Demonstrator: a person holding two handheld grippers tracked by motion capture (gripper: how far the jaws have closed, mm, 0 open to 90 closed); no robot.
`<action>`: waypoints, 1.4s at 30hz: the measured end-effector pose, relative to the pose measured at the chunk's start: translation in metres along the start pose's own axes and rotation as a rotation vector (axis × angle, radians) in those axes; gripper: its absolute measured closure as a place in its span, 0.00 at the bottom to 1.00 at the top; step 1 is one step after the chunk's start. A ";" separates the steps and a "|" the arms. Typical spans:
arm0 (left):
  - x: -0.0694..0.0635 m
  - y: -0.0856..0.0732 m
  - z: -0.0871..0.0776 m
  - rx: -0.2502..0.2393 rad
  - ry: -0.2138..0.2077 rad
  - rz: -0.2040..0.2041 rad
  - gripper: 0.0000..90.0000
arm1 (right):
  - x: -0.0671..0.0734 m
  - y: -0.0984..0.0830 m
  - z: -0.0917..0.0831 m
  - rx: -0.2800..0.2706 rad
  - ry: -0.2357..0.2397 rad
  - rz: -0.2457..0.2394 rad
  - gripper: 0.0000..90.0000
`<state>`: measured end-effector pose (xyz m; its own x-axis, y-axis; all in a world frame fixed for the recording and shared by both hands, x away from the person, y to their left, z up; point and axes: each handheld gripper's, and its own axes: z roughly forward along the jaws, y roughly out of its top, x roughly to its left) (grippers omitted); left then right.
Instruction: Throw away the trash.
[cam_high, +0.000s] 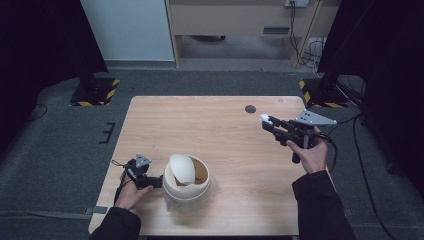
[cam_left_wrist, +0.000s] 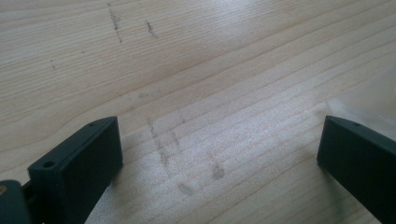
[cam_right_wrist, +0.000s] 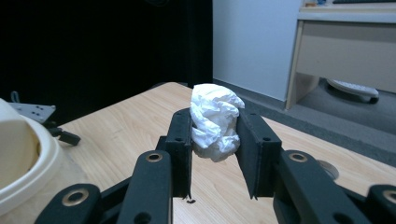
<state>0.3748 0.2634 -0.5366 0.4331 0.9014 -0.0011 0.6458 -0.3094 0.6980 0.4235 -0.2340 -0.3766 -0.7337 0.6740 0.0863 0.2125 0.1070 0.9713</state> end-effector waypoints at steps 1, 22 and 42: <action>0.000 0.000 0.000 0.001 0.000 0.000 0.00 | 0.002 0.001 0.000 -0.006 0.011 0.003 0.75; 0.000 0.000 0.000 0.000 0.001 -0.001 0.00 | 0.041 0.023 0.008 -0.065 0.183 -0.044 0.75; 0.000 0.000 0.000 0.000 0.001 -0.001 0.00 | 0.083 0.029 0.027 -0.067 0.375 -0.046 0.75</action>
<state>0.3748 0.2632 -0.5366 0.4317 0.9020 -0.0013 0.6464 -0.3083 0.6979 0.3861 -0.1547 -0.3476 -0.9292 0.3543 0.1050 0.1400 0.0745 0.9873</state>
